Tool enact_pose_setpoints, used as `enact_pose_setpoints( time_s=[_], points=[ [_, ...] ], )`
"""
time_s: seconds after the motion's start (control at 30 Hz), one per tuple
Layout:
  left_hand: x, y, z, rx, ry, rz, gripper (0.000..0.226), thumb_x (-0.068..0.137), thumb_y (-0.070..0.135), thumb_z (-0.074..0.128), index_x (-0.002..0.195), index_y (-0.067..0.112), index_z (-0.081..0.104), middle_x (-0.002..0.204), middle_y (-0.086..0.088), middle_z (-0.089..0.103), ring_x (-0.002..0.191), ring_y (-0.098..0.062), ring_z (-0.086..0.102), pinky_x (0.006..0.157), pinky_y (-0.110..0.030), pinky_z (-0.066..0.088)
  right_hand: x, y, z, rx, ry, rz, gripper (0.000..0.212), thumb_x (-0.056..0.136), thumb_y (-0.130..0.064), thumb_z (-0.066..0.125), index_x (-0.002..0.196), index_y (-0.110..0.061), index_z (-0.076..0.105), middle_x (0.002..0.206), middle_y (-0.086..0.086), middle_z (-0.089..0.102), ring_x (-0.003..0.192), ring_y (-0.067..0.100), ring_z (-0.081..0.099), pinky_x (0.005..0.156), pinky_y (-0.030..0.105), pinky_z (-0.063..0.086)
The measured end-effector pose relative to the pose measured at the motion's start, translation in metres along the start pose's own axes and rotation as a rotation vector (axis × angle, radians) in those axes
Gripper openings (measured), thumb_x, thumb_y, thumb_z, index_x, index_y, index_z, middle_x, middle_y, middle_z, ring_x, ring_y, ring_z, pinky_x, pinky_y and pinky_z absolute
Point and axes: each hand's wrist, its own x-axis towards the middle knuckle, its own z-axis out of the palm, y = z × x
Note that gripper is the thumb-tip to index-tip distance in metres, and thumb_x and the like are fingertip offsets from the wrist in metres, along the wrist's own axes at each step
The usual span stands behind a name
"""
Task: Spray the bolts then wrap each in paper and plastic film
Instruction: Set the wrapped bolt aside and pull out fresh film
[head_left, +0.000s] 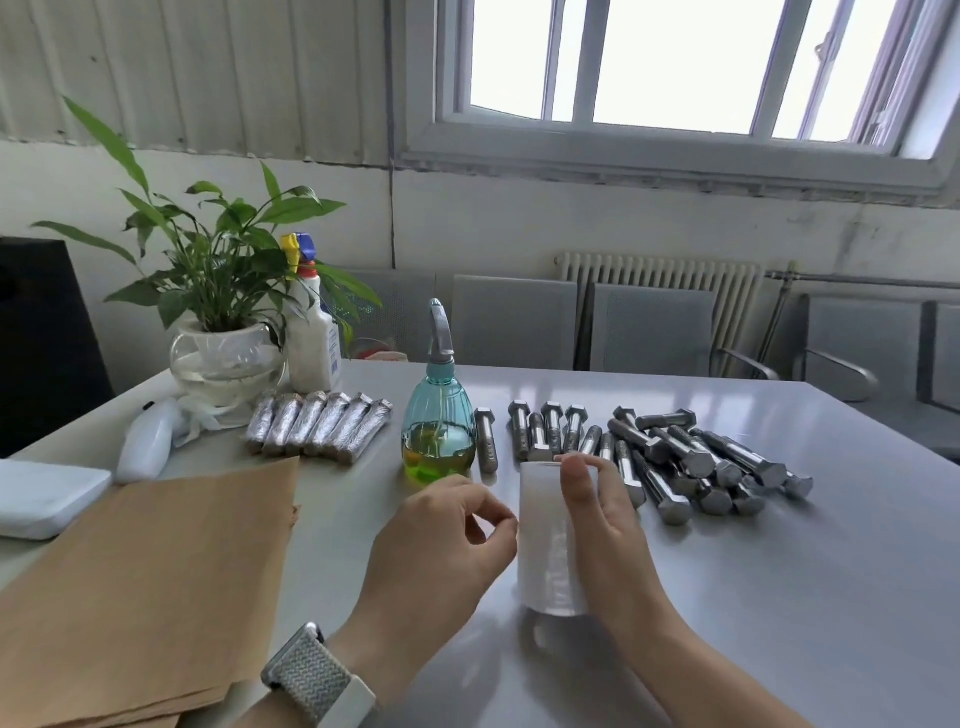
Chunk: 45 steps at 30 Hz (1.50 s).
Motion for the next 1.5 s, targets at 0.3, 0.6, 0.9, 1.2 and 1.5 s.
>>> enact_pose_setpoints(
  time_s=[0.3, 0.6, 0.9, 1.2, 1.5],
  points=[
    [-0.0043, 0.0016, 0.0027, 0.07, -0.177, -0.037, 0.017, 0.078, 0.032, 0.067, 0.062, 0.037, 0.065, 0.092, 0.03, 0.062, 0.08, 0.002, 0.061, 0.077, -0.025, 0.051, 0.0015, 0.0063, -0.0032, 0.149, 0.043, 0.101, 0.071, 0.07, -0.082, 0.051, 0.105, -0.021, 0.058, 0.075, -0.004, 0.065, 0.073, 0.015, 0.066, 0.062, 0.032, 0.055],
    [-0.0049, -0.0016, 0.0013, 0.185, -0.205, -0.045, 0.013, 0.077, 0.042, 0.065, 0.067, 0.034, 0.064, 0.089, 0.022, 0.063, 0.08, 0.0, 0.058, 0.077, -0.028, 0.05, 0.0033, 0.0093, -0.0056, 0.105, 0.056, 0.097, 0.068, 0.07, -0.083, 0.048, 0.103, -0.025, 0.056, 0.069, -0.009, 0.066, 0.069, 0.012, 0.066, 0.064, 0.037, 0.056],
    [-0.0044, -0.0002, 0.0003, 0.064, -0.262, -0.097, 0.015, 0.07, 0.043, 0.06, 0.065, 0.032, 0.069, 0.088, 0.027, 0.064, 0.075, -0.001, 0.061, 0.077, -0.03, 0.052, 0.003, 0.0068, -0.0013, 0.195, 0.095, 0.187, 0.071, 0.063, -0.091, 0.055, 0.096, -0.028, 0.06, 0.1, 0.03, 0.061, 0.097, 0.052, 0.062, 0.078, 0.069, 0.052],
    [-0.0045, -0.0037, 0.0009, 0.165, -0.215, -0.062, 0.01, 0.076, 0.046, 0.062, 0.073, 0.037, 0.066, 0.085, 0.021, 0.062, 0.077, -0.001, 0.058, 0.08, -0.028, 0.049, 0.0026, 0.0043, -0.0018, 0.184, 0.095, 0.193, 0.072, 0.06, -0.094, 0.053, 0.094, -0.031, 0.062, 0.101, 0.028, 0.063, 0.098, 0.049, 0.063, 0.08, 0.067, 0.053],
    [-0.0036, -0.005, 0.0014, 0.126, -0.285, -0.061, 0.008, 0.076, 0.035, 0.066, 0.072, 0.031, 0.071, 0.087, 0.019, 0.066, 0.073, -0.002, 0.06, 0.081, -0.031, 0.05, 0.0029, 0.0063, -0.0022, 0.171, 0.075, 0.179, 0.085, 0.057, -0.093, 0.057, 0.105, -0.023, 0.058, 0.095, 0.021, 0.064, 0.098, 0.048, 0.063, 0.08, 0.066, 0.053]
  ],
)
